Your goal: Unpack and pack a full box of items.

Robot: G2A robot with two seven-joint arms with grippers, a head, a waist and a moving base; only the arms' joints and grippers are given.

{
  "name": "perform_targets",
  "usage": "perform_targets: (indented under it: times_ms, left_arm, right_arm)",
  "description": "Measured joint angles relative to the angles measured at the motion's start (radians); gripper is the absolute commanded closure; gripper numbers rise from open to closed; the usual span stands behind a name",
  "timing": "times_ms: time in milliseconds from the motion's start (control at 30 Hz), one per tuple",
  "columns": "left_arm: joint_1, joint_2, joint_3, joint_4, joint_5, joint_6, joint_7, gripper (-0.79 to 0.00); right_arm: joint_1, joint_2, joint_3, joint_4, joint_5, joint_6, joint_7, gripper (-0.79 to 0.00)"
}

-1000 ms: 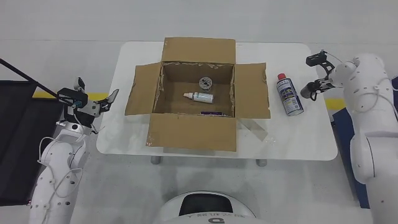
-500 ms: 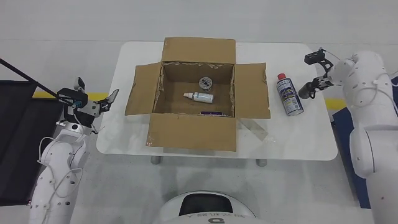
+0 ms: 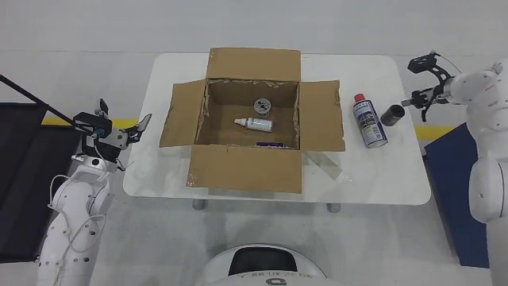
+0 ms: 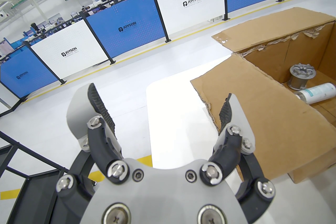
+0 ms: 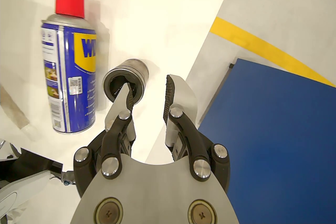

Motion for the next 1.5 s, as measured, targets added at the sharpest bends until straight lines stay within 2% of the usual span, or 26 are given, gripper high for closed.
perform_targets:
  times_ms: [67,133,200,233,267,400,467,900,967,1100,1200,1400,1500]
  left_arm:
    - [0.000,0.000,0.000,0.000,0.000,0.000,0.000,-0.785]
    - [0.000,0.000,0.000,0.000,0.000,0.000,0.000,-0.785]
    - [0.000,0.000,0.000,0.000,0.000,0.000,0.000,-0.785]
    - [0.000,0.000,0.000,0.000,0.000,0.000,0.000,-0.785]
    - [0.000,0.000,0.000,0.000,0.000,0.000,0.000,-0.785]
    - [0.000,0.000,0.000,0.000,0.000,0.000,0.000,-0.785]
    - [0.000,0.000,0.000,0.000,0.000,0.000,0.000,-0.785]
    - [0.000,0.000,0.000,0.000,0.000,0.000,0.000,-0.785]
    - [0.000,0.000,0.000,0.000,0.000,0.000,0.000,-0.785]
    - [0.000,0.000,0.000,0.000,0.000,0.000,0.000,-0.785]
    - [0.000,0.000,0.000,0.000,0.000,0.000,0.000,-0.785]
    - [0.000,0.000,0.000,0.000,0.000,0.000,0.000,-0.785]
    - [0.000,0.000,0.000,0.000,0.000,0.000,0.000,-0.785]
  right_arm:
    - [0.007,0.020,0.036,0.015,0.064,-0.083,-0.017,-0.372]
    - [0.005,0.039,0.061,0.025,0.140,-0.167,-0.045,-0.610]
    - [-0.018,0.046,0.067,-0.002,0.232,-0.179,-0.064,-0.646]
    - [-0.034,0.048,0.064,-0.020,0.277,-0.177,-0.064,-0.751]
    - [-0.051,0.050,0.058,-0.040,0.322,-0.176,-0.064,-0.785]
    - [-0.128,0.076,0.006,-0.121,0.513,-0.175,-0.062,-0.785]
    - [-0.140,0.085,-0.007,-0.132,0.553,-0.175,-0.062,-0.785]
    - [-0.163,0.079,-0.012,-0.163,0.566,-0.175,-0.078,-0.785]
    - [-0.190,0.073,-0.020,-0.232,0.613,-0.175,-0.090,-0.785]
    - [-0.284,0.071,-0.043,-0.475,0.766,-0.175,-0.125,-0.785]
    - [-0.343,0.070,-0.077,-0.654,0.817,-0.175,-0.138,-0.785]
    - [-0.407,0.066,-0.140,-0.938,0.765,-0.175,-0.218,-0.785]
    - [-0.416,0.063,-0.172,-1.007,0.691,-0.175,-0.231,-0.785]
